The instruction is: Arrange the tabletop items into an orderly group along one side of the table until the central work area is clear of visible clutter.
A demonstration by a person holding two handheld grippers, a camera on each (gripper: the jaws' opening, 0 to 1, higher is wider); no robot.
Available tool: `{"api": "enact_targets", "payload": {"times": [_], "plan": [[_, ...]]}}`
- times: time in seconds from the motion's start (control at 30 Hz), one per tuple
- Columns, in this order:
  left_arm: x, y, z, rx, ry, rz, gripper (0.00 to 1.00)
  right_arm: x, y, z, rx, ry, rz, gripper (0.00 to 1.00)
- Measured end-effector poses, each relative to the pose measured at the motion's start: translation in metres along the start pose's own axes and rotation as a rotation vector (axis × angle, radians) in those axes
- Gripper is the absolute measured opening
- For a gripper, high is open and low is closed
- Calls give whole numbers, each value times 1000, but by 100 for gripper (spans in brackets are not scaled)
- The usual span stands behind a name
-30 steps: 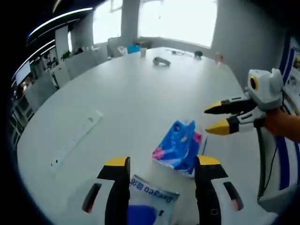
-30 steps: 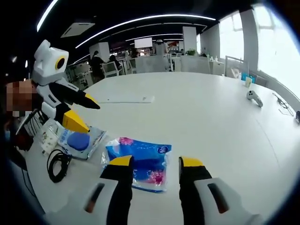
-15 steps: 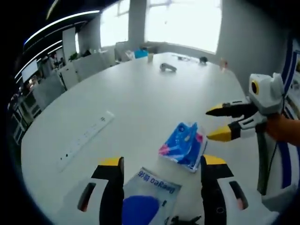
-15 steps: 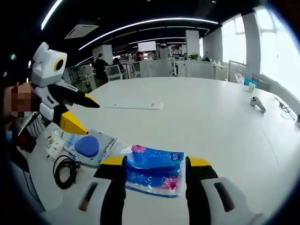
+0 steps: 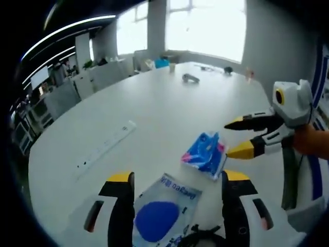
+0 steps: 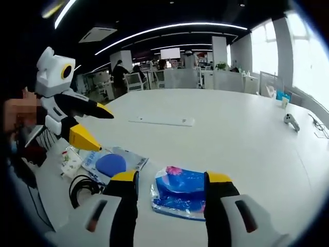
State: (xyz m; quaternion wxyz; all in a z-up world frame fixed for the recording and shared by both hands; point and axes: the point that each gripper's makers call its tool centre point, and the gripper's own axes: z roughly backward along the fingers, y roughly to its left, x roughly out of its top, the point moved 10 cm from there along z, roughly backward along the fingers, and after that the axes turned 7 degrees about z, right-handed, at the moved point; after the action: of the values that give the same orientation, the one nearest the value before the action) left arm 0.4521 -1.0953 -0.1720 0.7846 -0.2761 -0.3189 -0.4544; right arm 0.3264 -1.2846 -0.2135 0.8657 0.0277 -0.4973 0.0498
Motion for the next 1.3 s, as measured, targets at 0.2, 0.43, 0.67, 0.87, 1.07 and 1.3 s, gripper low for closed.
{"api": "enact_targets", "payload": {"times": [0.2, 0.43, 0.67, 0.87, 1.07, 1.3], "plan": [[-7, 3, 14, 16, -11, 9, 65, 7, 16, -2, 25, -7, 20, 49], [-17, 7, 30, 34, -20, 20, 65, 14, 30, -2, 50, -17, 32, 48], [-31, 8, 42, 57, -13, 41, 65, 17, 44, -2, 73, -16, 50, 48], [-46, 7, 51, 68, -4, 50, 65, 15, 59, -2, 104, -12, 55, 48], [-57, 10, 62, 80, -4, 76, 65, 13, 73, -6, 135, -1, 65, 49], [-69, 12, 76, 99, -5, 83, 64, 15, 86, -7, 163, 2, 81, 49]]}}
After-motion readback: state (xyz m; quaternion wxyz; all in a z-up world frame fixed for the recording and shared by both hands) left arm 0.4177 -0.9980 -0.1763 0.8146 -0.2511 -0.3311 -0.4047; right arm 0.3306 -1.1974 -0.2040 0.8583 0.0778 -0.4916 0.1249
